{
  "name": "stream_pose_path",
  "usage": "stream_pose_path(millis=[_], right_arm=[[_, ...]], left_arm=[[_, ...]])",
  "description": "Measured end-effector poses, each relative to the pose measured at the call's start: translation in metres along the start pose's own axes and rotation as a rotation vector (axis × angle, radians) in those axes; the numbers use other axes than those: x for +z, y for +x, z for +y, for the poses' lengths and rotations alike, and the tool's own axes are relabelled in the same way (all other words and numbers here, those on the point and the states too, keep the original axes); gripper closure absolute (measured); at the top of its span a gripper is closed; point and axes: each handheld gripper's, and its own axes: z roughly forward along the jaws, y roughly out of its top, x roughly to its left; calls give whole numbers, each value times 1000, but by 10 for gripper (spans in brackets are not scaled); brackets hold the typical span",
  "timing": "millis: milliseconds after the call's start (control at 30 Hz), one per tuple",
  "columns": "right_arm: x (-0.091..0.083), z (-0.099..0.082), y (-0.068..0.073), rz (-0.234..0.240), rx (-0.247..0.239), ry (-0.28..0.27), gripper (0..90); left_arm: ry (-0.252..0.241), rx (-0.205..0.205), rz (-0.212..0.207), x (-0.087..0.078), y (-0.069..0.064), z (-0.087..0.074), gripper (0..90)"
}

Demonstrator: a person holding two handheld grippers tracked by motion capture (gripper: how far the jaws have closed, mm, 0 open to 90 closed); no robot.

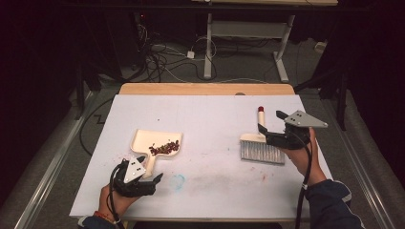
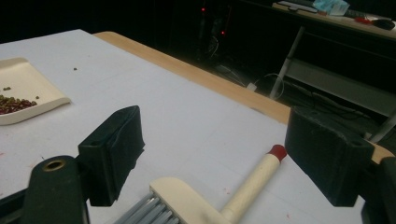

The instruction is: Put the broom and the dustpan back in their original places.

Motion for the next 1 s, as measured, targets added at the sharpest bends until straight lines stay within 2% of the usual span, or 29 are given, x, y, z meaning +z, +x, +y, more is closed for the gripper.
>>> stream_pose_path(millis=[267,467,1000], right_arm=[[-14,-4,4,-6,-55,-3,190],[-21,-7,6,9,-52,-2,177],[-35,-25,14,40,-100,-3,160]], left_arm=[[9,10,8,0,-2,0,168],[21,14,24,0,-2,0,168],[25,32,10,3,-5,-1,168]])
